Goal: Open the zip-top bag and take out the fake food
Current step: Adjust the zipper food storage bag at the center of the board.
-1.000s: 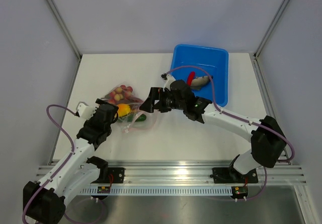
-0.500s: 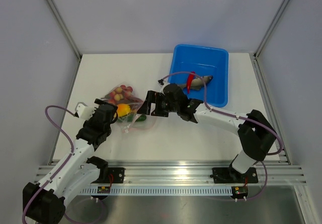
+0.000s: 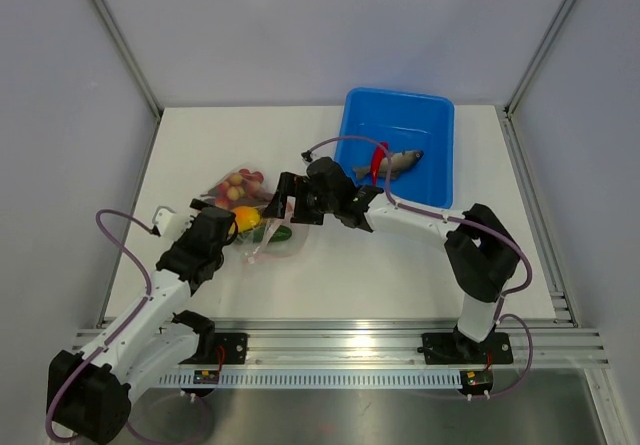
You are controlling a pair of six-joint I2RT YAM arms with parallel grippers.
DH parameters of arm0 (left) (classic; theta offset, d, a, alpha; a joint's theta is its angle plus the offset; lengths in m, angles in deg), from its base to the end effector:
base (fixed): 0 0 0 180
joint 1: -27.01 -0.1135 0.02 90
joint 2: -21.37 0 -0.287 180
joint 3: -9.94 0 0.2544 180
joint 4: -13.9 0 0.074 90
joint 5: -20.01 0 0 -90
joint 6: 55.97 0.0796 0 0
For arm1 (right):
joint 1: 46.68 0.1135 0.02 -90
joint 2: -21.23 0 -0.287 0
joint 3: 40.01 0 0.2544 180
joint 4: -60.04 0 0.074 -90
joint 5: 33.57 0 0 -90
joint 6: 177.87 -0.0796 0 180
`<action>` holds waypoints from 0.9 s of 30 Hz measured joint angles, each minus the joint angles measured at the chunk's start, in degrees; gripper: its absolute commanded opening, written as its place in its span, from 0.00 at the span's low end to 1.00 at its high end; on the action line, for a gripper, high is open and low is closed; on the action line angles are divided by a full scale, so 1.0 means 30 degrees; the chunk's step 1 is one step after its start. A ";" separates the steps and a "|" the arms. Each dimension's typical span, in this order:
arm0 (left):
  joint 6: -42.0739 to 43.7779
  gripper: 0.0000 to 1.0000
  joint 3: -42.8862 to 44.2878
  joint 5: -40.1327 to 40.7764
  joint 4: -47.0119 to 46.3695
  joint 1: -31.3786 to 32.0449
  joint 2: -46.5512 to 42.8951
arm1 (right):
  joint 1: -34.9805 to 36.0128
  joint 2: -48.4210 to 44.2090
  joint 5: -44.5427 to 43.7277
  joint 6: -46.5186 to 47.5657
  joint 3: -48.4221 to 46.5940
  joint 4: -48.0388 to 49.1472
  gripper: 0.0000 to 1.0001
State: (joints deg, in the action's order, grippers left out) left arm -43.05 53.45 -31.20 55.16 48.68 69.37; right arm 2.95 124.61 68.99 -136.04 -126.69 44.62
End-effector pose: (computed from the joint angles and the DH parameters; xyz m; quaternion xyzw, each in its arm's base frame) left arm 0.1824 -0.0188 0.2094 -0.5170 0.7155 -0.0693 0.4648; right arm 0.2838 0.3606 0.2389 -0.0640 0.8691 0.4254 0.2441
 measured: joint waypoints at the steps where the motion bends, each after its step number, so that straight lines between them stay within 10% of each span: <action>1: -0.0160 0.99 0.0000 0.0000 0.0131 0.0000 0.0022 | 0.0000 0.0117 -0.0182 0.0102 -0.0393 -0.0226 0.94; 21: -0.1945 0.99 -0.0437 0.1421 0.1209 0.0000 -0.2455 | -0.1719 0.3089 -0.2033 0.1829 -0.5661 -0.2426 0.05; 27: -0.2069 0.99 -0.0437 0.1705 0.1231 0.0000 -0.2441 | -0.1938 0.4029 -0.2535 0.2900 -0.7737 -0.2579 0.19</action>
State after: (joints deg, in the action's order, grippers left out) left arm -49.25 52.13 -26.09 58.86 48.68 62.05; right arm -2.87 136.69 61.38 -127.34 -149.90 36.88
